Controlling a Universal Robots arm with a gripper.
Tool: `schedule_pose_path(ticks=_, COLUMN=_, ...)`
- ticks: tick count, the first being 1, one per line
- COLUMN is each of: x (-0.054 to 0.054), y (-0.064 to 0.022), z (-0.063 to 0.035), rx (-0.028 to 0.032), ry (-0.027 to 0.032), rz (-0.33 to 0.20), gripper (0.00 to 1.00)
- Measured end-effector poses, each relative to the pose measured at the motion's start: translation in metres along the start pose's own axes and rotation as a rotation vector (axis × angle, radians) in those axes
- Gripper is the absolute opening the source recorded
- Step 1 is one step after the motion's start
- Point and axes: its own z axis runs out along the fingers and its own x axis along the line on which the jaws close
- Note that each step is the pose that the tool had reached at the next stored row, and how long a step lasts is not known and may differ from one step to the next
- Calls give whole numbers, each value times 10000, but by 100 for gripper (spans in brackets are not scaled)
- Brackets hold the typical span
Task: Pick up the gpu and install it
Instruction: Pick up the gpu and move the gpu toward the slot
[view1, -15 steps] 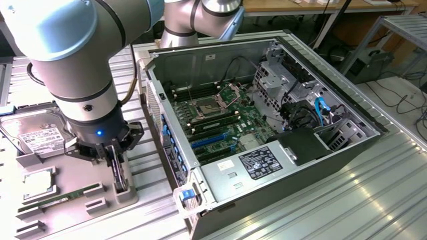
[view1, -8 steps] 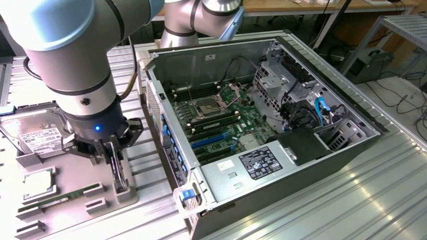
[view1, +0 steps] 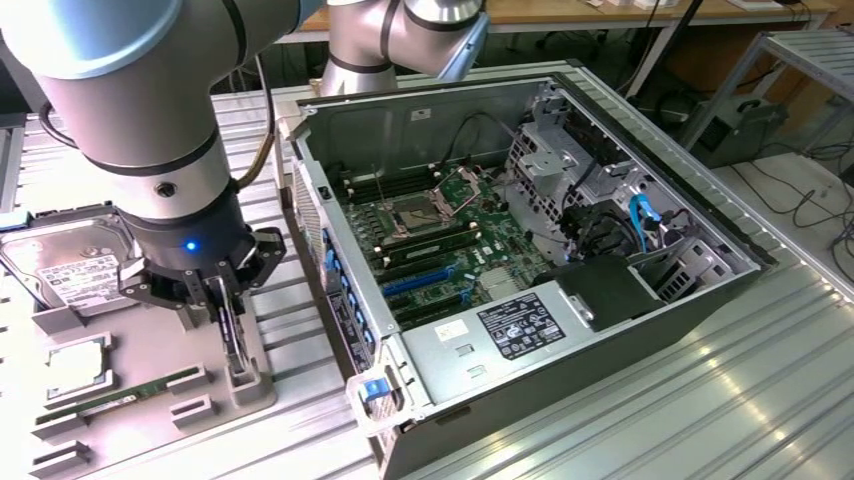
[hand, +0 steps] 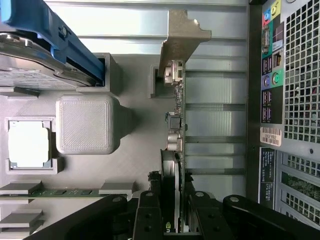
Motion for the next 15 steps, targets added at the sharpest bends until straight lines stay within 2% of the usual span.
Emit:
schedule_pose_path(ticks=6, x=0, y=0, z=-14, rx=1, ry=4, rz=0, gripper=27)
schedule_pose_path(ticks=15, x=-3, y=5, z=-142, rx=-48, ry=1, rz=1, gripper=27)
